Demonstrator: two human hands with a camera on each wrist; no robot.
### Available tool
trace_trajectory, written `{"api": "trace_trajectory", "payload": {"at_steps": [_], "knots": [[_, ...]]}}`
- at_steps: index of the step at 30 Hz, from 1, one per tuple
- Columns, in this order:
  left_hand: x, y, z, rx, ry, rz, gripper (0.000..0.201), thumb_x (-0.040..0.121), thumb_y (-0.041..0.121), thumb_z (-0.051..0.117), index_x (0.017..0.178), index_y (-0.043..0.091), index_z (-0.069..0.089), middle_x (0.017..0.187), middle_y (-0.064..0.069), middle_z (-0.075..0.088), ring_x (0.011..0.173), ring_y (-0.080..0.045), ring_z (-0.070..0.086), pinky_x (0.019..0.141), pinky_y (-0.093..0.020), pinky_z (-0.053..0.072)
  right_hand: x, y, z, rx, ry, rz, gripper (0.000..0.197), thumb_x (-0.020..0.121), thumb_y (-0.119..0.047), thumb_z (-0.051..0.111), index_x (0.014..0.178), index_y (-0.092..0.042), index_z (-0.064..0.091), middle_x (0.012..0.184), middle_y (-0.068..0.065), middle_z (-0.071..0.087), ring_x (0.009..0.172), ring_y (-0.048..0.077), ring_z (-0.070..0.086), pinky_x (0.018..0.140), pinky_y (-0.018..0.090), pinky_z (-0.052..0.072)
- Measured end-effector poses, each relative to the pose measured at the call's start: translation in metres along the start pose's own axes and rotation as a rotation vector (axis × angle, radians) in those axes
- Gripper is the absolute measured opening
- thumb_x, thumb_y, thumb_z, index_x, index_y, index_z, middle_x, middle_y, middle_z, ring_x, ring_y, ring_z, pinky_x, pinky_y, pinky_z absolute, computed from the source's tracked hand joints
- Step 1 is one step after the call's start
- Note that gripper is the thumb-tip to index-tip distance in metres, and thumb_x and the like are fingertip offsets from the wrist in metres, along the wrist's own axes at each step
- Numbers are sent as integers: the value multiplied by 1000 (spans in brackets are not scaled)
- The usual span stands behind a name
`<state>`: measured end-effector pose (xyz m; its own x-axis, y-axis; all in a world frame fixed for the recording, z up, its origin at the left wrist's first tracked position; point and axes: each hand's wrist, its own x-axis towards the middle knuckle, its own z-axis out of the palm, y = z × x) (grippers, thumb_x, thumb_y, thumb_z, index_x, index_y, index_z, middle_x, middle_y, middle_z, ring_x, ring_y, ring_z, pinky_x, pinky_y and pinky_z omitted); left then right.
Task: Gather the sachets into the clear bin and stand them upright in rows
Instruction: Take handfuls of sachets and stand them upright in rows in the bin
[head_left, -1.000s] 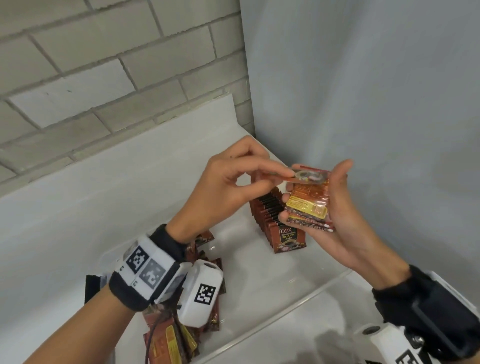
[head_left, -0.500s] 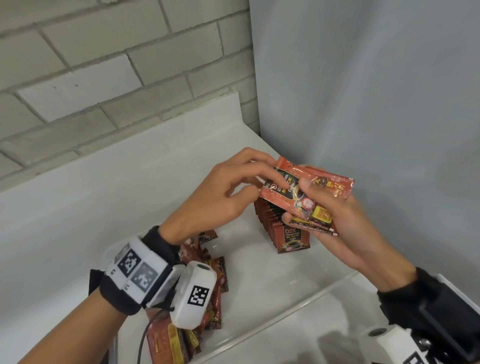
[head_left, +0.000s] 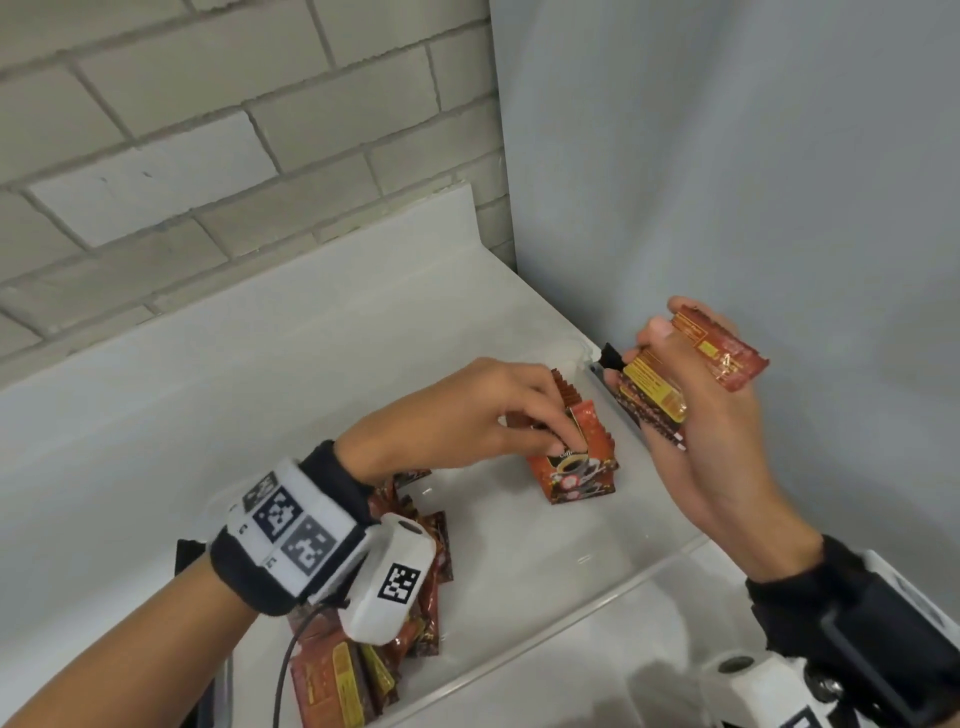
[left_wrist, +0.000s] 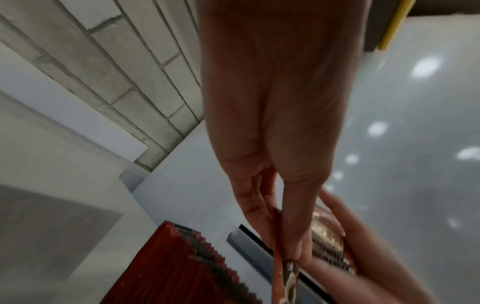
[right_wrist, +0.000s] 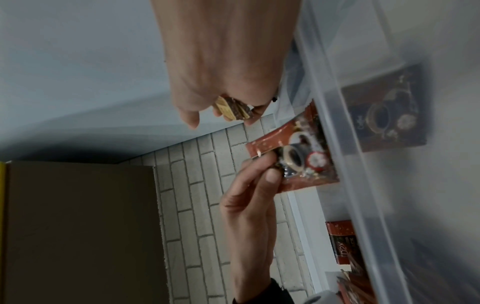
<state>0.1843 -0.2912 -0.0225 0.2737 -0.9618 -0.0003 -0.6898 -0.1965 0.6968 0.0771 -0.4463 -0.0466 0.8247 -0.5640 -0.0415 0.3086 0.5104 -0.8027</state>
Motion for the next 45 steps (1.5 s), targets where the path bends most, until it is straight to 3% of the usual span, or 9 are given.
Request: {"api": "trace_trajectory", "payload": {"at_steps": [2, 6, 13, 19, 23, 27, 35, 41, 45], "knots": [[6, -4, 7, 77, -59, 35, 20, 86, 12, 68, 105, 14, 75, 91, 3, 59, 79, 0, 54, 75, -8, 38, 0, 0, 0, 6, -7, -2, 39, 75, -26, 70, 111, -22, 55, 81, -4, 60, 75, 10, 64, 87, 38, 55], [16, -12, 22, 203, -109, 71, 22, 86, 10, 67, 107, 15, 75, 85, 3, 48, 73, 0, 43, 70, -4, 29, 0, 0, 0, 16, -22, -2, 41, 75, -27, 70, 113, -21, 55, 80, -3, 62, 76, 11, 65, 82, 35, 54], [26, -21, 48, 470, -67, 254, 22, 79, 2, 67, 96, 10, 77, 78, -5, 42, 69, -13, 37, 59, -19, 29, -1, 0, 0, 4, -17, 4, 43, 75, -29, 71, 114, -21, 56, 81, -4, 64, 79, 12, 66, 84, 38, 53], [27, -25, 57, 631, -46, 280, 20, 81, 11, 62, 94, 15, 77, 84, -12, 51, 79, -28, 50, 61, -38, 44, -1, -1, 1, 52, -54, 9, 38, 77, -23, 65, 113, -19, 54, 73, -4, 63, 71, 9, 65, 76, 30, 56], [23, -22, 62, 744, -34, 253, 19, 85, 22, 58, 91, 20, 76, 98, -12, 55, 90, -29, 50, 65, -36, 39, -1, 0, 3, 52, -51, 13, 37, 77, -24, 66, 112, -18, 55, 74, -4, 63, 70, 11, 65, 75, 31, 56], [22, -18, 67, 773, -18, 238, 37, 85, 32, 40, 85, 21, 76, 99, -9, 55, 93, -26, 44, 69, -32, 26, 0, 0, 2, 64, -43, 17, 38, 76, -23, 67, 112, -17, 55, 76, -1, 63, 71, 12, 65, 79, 35, 56], [23, -17, 70, 886, 18, 280, 40, 89, 30, 36, 91, 23, 75, 100, -8, 55, 92, -23, 38, 70, -31, 24, 0, 1, 2, 44, -39, 20, 38, 76, -25, 67, 112, -18, 55, 77, -2, 63, 72, 11, 65, 83, 38, 53], [20, -19, 61, 604, -4, 295, 30, 91, 31, 49, 111, 25, 70, 92, -2, 37, 88, -15, 27, 72, -30, 27, 0, 0, 1, 34, -53, 31, 36, 77, -25, 66, 111, -19, 55, 76, -2, 63, 71, 10, 65, 81, 37, 54], [0, -9, 31, 114, 116, -82, 19, 92, 14, 60, 111, 16, 64, 93, 2, 42, 86, -7, 42, 78, -15, 36, 0, 0, 0, 4, -40, 47, 41, 74, -30, 69, 112, -21, 56, 80, -3, 65, 76, 11, 66, 85, 39, 53]]}}
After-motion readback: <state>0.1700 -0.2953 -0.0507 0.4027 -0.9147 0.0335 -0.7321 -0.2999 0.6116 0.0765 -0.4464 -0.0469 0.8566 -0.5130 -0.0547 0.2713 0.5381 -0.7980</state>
